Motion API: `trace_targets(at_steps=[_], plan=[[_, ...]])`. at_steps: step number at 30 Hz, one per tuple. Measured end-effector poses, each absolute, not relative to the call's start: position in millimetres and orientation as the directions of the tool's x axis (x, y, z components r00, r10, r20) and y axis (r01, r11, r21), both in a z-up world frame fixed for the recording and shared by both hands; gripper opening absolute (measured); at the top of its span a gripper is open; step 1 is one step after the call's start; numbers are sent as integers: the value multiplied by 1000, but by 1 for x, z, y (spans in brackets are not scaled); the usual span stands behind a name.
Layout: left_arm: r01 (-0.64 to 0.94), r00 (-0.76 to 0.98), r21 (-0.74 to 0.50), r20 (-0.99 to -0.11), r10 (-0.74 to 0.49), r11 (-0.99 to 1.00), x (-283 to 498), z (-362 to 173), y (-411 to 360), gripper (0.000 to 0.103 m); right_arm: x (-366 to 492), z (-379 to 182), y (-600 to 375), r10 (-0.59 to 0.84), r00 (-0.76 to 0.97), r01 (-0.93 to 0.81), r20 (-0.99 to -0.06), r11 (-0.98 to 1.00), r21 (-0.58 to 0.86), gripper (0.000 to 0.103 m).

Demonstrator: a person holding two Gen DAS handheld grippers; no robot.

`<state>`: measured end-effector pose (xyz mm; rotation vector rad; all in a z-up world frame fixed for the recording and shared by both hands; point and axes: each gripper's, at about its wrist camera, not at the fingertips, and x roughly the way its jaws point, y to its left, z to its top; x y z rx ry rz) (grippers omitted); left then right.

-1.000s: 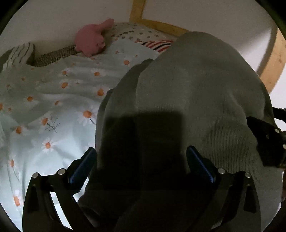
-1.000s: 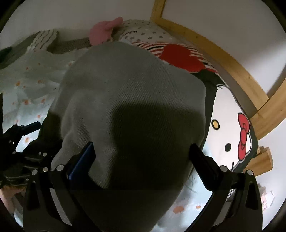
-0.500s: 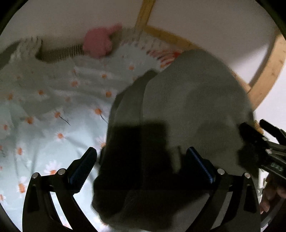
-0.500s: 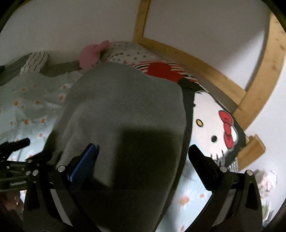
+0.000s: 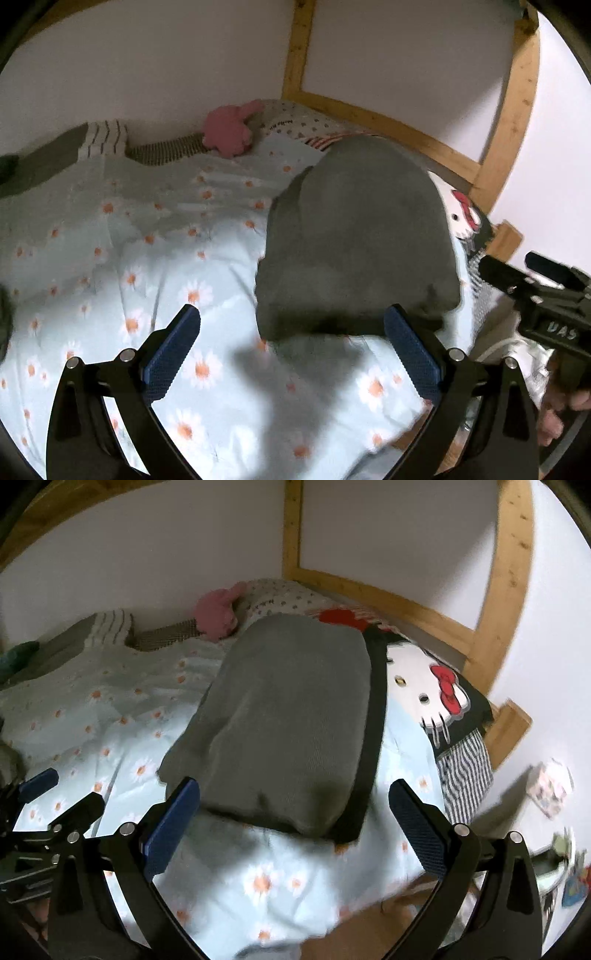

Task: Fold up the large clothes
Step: 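Open both grippers and pull them back from the placed bundle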

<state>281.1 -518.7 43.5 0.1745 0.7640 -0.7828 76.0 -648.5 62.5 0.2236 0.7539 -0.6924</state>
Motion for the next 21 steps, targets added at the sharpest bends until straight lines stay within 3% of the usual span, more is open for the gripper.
trace_targets(at_steps=[6, 10, 21], plan=[[669, 557, 30, -681, -475, 742, 235, 53, -486, 99, 41, 76, -602, -498, 530, 627, -686, 775, -78, 100], [688, 508, -20, -700, -502, 725, 214, 56, -467, 99, 16, 78, -577, -477, 540, 622, -693, 781, -53, 100], [709, 501, 20, -718, -484, 705, 164, 67, -437, 99, -42, 74, -541, -453, 556, 620, -697, 785, -16, 100]])
